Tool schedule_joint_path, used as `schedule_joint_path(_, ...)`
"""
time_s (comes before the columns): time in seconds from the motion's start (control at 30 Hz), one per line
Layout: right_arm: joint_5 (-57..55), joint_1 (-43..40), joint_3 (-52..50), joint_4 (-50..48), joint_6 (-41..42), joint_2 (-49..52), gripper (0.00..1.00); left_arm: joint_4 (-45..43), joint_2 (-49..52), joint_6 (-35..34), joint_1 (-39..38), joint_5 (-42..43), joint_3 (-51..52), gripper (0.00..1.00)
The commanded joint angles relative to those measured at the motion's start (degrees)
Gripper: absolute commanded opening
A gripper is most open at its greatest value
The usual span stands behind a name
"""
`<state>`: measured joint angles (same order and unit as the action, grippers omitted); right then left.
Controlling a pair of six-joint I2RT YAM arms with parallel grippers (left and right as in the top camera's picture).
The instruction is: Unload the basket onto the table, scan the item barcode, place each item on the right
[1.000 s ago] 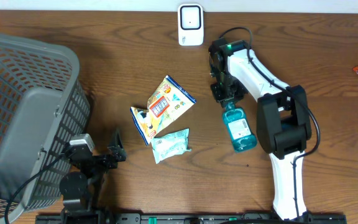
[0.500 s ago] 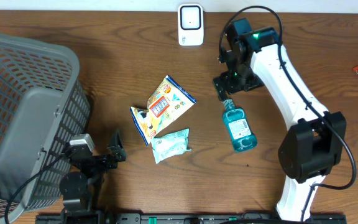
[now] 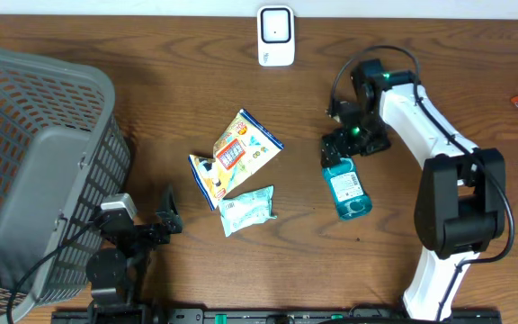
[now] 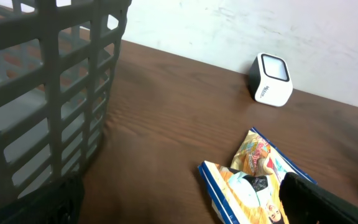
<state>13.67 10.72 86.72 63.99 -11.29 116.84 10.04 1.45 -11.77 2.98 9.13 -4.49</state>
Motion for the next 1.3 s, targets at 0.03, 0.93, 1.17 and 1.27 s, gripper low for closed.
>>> schedule_joint_path(0.03, 3.26, -0.24, -1.81, -1.81, -1.66, 0.5, 0.99, 1.42, -0.02, 0.11, 0.15, 0.94, 0.9, 1.0)
schedule_joint_path(0.93, 7.74, -0.66, -10.38, -9.6, -4.24, 0.52, 0.34, 1.42, -0.02, 0.11, 0.15, 0.94, 0.9, 0.99)
schedule_joint_path(1.17, 7.69, -0.09, -10.36, -8.98, -4.2, 0.5, 0.1, 1.42, -0.02, 0.11, 0.15, 0.94, 0.9, 1.0)
schedule_joint_path(1.27, 7.65, 0.7, -10.21, -8.07, -4.2, 0.48, 0.07, 1.42, -0.02, 0.11, 0.15, 0.94, 0.9, 1.0)
